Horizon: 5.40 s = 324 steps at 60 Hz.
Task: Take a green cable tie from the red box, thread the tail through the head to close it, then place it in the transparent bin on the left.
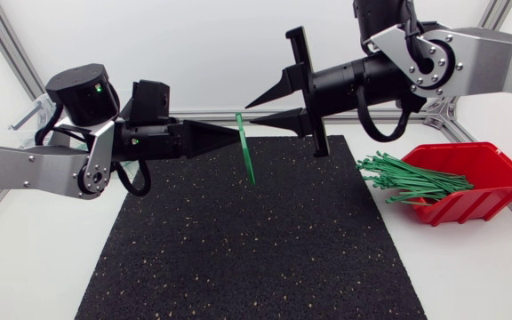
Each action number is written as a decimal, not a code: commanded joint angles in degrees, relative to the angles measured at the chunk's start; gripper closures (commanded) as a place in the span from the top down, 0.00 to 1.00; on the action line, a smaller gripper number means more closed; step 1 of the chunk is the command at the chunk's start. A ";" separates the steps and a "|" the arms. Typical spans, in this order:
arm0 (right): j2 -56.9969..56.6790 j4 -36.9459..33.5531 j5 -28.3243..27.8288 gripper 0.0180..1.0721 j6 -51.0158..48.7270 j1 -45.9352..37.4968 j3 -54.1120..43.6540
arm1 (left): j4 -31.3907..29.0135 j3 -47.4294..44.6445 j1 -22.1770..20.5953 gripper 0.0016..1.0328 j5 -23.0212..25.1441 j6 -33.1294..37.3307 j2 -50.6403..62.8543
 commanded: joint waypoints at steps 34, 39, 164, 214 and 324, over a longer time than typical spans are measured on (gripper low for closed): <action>1.97 -0.34 0.61 0.23 -0.55 3.80 0.88 | 0.97 0.32 -0.55 0.03 0.18 0.23 -0.78; 1.97 -0.34 1.05 0.12 -1.08 3.54 0.88 | 0.97 0.14 -0.55 0.03 0.18 0.23 -1.22; 11.46 -8.25 12.21 0.06 -9.25 1.61 1.23 | 0.97 -2.76 -0.19 0.03 0.18 -2.41 -12.64; 4.43 -9.13 7.38 0.44 -17.34 -1.65 2.99 | 0.88 -2.58 2.53 0.03 3.52 7.97 0.45; 7.68 -11.15 6.06 0.18 -18.22 4.86 8.26 | 0.97 -2.06 2.18 0.03 3.69 9.72 3.00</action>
